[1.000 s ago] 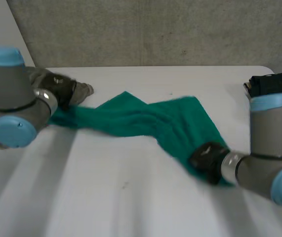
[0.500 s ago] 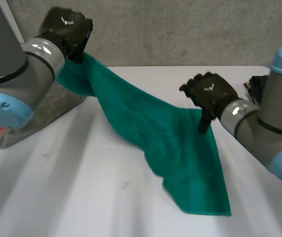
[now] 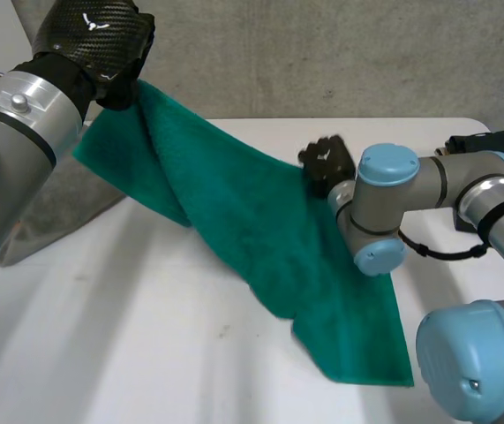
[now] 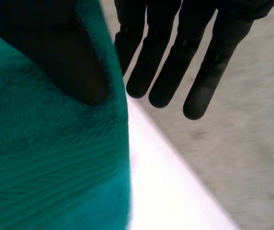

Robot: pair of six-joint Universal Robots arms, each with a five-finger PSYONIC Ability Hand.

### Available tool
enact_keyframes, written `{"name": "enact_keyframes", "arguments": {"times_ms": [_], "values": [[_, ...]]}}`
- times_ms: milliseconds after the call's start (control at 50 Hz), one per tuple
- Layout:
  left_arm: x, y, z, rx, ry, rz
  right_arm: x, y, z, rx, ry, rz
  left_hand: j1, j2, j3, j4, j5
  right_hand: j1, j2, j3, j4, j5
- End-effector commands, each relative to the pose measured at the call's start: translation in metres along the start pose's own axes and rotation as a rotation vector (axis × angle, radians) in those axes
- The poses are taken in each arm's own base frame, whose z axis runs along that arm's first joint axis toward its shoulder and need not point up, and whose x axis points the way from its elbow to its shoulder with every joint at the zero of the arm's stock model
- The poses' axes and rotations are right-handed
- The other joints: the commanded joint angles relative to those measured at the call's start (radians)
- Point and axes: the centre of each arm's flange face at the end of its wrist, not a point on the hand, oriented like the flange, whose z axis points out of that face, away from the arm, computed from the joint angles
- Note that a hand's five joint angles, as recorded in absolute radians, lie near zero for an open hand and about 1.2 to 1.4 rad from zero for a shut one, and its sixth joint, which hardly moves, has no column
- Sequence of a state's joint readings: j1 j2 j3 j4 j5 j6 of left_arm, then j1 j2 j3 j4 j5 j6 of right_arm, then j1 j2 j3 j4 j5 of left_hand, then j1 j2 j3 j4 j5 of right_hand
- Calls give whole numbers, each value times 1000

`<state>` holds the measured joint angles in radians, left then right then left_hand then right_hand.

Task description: Fold the laundry.

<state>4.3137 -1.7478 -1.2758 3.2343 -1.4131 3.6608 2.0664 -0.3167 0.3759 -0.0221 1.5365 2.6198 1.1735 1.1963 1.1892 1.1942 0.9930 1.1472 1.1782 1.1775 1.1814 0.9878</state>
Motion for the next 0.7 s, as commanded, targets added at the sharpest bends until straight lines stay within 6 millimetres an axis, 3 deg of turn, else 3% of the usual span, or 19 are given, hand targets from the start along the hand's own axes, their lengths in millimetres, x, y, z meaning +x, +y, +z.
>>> {"name": "enact_keyframes", "arguments": {"times_ms": [20,40,80,100,160,200,260,320,400,420,560,580,700], "values": [[-10,22,34,19,-58,-7,79,-80,14,258,314,42,223,200,207,202,229,249,218,219,215,234],[-16,23,46,43,-83,-9,99,-108,10,351,361,46,223,200,207,202,229,249,218,219,215,234],[-24,20,58,74,-116,-11,115,-131,5,428,402,47,223,200,207,202,229,249,218,219,215,234],[-30,15,69,105,-148,-8,131,-154,-3,498,447,45,223,200,207,202,229,249,218,219,215,234],[-43,5,82,152,-210,-8,151,-185,-18,595,502,37,223,200,207,202,229,249,218,219,215,234],[-54,-3,91,185,-272,-20,170,-214,-38,674,548,23,223,200,207,202,229,249,218,219,215,234],[-69,-15,97,228,-344,-46,175,-223,-53,666,535,6,223,200,207,202,229,249,218,219,215,234],[-67,-14,95,213,-327,-64,172,-212,-63,584,491,-2,223,200,207,202,229,249,218,219,215,234],[-54,-6,88,170,-261,-74,154,-178,-71,412,398,-5,223,200,207,202,229,249,218,219,215,234],[-43,7,83,117,-225,-82,143,-159,-75,334,352,-3,223,200,207,202,229,249,218,219,215,234],[-5,63,51,-81,-94,-105,100,-91,-104,77,207,19,223,200,207,202,229,249,218,219,215,234],[7,78,41,-132,-55,-115,87,-74,-113,19,169,24,223,200,207,202,229,249,218,219,215,234],[51,134,11,-285,84,-136,40,-25,-140,-138,16,31,223,200,207,202,229,249,218,219,215,234]]}}
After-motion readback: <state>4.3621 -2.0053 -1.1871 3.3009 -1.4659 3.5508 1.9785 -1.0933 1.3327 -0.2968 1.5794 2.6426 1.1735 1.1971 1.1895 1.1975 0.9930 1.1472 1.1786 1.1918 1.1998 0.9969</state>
